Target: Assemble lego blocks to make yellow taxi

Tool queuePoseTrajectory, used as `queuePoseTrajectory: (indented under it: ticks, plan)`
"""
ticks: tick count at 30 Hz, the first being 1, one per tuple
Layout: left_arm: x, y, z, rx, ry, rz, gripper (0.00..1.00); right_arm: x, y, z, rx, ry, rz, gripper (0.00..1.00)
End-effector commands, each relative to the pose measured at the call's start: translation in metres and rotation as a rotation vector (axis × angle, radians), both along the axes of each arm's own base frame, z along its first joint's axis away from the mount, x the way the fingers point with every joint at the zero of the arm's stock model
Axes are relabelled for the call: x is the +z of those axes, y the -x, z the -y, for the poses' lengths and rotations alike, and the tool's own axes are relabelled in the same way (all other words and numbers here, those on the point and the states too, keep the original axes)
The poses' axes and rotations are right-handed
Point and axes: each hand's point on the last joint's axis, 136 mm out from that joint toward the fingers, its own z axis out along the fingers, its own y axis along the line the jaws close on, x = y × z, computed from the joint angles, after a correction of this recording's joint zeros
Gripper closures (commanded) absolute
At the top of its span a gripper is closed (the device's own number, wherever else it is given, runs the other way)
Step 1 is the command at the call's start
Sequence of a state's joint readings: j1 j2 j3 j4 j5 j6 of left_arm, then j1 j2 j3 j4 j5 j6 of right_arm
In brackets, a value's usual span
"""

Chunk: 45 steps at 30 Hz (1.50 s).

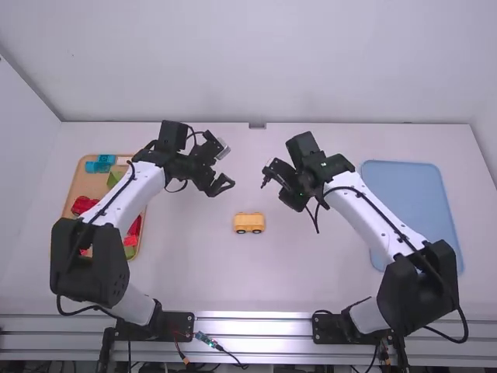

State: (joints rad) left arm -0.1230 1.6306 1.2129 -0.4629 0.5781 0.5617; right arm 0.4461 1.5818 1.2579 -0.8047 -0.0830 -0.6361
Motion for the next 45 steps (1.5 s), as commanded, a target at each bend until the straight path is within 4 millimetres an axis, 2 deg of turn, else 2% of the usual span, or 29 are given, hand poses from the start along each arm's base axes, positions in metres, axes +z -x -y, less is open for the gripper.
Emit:
queuePoseTrajectory:
  ticks: [1, 2, 5, 6, 7, 10, 15, 18, 27, 37, 40, 41, 42, 44, 45]
  plan:
    - [0.008, -0.004, -0.001, -0.023, -0.007, 0.033, 0.01, -0.015, -0.004, 0.006, 0.067, 0.089, -0.014, 1.0]
    - [0.008, -0.004, -0.002, -0.023, -0.007, 0.033, 0.01, -0.029, -0.003, 0.011, 0.061, 0.135, -0.049, 1.0]
    - [0.008, -0.004, 0.001, -0.028, -0.006, 0.034, 0.01, -0.051, 0.001, 0.016, 0.078, 0.186, -0.115, 1.0]
    - [0.008, -0.005, -0.002, -0.021, -0.007, 0.038, 0.01, -0.066, 0.006, 0.017, 0.112, 0.206, -0.166, 1.0]
    - [0.008, -0.006, -0.003, -0.02, -0.007, 0.039, 0.01, -0.069, 0.007, 0.017, 0.118, 0.209, -0.176, 1.0]
    - [0.009, -0.006, -0.001, -0.023, -0.005, 0.043, 0.01, -0.096, 0.015, 0.015, 0.156, 0.246, -0.252, 1.0]
    - [0.009, -0.006, -0.001, -0.023, -0.006, 0.045, 0.01, -0.118, 0.018, 0.011, 0.186, 0.264, -0.288, 1.0]
    - [0.009, -0.007, -0.002, -0.021, -0.006, 0.045, 0.01, -0.129, 0.025, 0.008, 0.264, 0.278, -0.31, 1.0]
    - [0.009, -0.008, -0.007, -0.008, -0.007, 0.044, 0.01, -0.136, 0.018, 0.005, 0.306, 0.275, -0.262, 1.0]
    - [0.005, -0.008, -0.011, -0.001, -0.009, 0.037, 0.01, -0.146, 0.021, 0.007, 0.295, 0.272, -0.265, 0.99]
    - [0.005, -0.008, -0.011, -0.001, -0.009, 0.037, 0.01, -0.151, 0.022, 0.008, 0.288, 0.271, -0.256, 0.91]
    - [0.005, -0.007, -0.01, -0.002, -0.008, 0.037, 0.01, -0.151, 0.022, 0.009, 0.287, 0.276, -0.256, 0.86]
    - [0.004, -0.007, -0.009, -0.005, -0.008, 0.038, 0.01, -0.151, 0.022, 0.011, 0.285, 0.286, -0.254, 0.74]
    - [0.004, -0.007, -0.009, -0.006, -0.009, 0.037, 0.01, -0.151, 0.018, 0.013, 0.282, 0.309, -0.237, 0.65]
    - [0.004, -0.007, -0.009, -0.006, -0.009, 0.037, 0.01, -0.151, 0.017, 0.014, 0.281, 0.313, -0.235, 0.64]
